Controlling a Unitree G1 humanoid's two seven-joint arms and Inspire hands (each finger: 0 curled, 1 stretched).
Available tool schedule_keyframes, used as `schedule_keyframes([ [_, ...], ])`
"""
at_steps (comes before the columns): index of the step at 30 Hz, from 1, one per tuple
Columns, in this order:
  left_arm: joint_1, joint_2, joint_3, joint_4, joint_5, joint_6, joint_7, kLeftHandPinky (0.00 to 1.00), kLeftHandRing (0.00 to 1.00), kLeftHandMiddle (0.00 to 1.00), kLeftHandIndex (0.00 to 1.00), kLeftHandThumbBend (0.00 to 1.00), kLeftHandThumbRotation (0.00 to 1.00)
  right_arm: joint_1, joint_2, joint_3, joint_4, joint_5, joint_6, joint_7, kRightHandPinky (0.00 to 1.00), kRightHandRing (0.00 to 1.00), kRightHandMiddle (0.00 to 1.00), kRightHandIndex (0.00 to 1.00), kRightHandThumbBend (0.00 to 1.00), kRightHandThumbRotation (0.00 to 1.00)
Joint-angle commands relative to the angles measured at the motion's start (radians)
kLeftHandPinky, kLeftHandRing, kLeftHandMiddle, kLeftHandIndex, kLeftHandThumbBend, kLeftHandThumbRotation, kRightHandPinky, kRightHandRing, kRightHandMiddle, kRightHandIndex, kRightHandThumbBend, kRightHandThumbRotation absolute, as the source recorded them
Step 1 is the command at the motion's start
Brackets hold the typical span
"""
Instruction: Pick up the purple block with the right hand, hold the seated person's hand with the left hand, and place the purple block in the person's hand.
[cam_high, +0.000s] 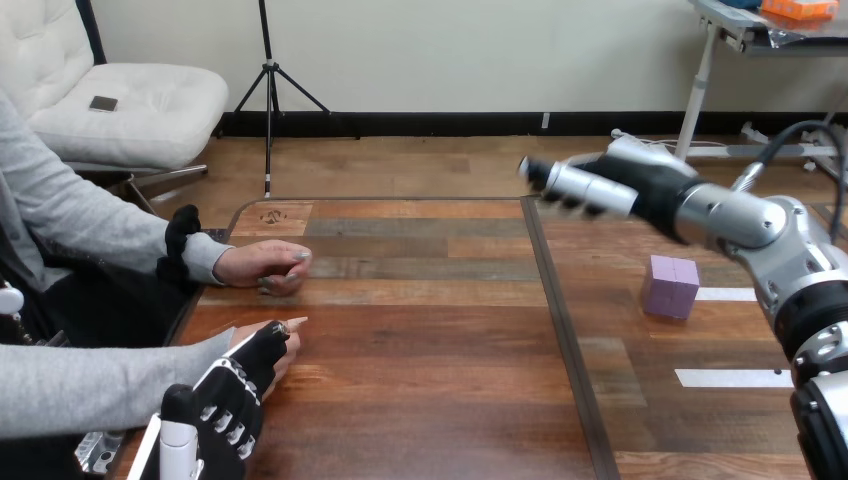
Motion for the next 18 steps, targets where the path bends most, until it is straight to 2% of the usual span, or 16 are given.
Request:
schedule_keyframes([
  [1, -0.055, -0.027, 0.017, -0.007, -0.016, -0.003, -0.017, 1.0, 0.95, 0.92, 0.79, 0.82, 1.0, -0.064, -0.048, -0.022, -0.013, 0.003, -0.023, -0.082, 0.92, 0.9, 0.87, 0.83, 0.86, 1.0],
  [9, -0.049, -0.028, 0.02, -0.011, -0.016, -0.001, -0.018, 1.0, 0.94, 0.92, 0.78, 0.81, 1.0, -0.084, -0.058, 0.005, -0.006, -0.041, 0.002, -0.181, 0.93, 0.91, 0.88, 0.85, 0.86, 1.0],
  [18, -0.042, -0.02, 0.025, -0.016, -0.015, 0.004, -0.029, 1.0, 0.94, 0.92, 0.78, 0.82, 1.0, -0.109, -0.066, 0.007, 0.003, -0.064, 0.043, -0.209, 0.93, 0.94, 0.92, 0.88, 0.81, 1.0],
])
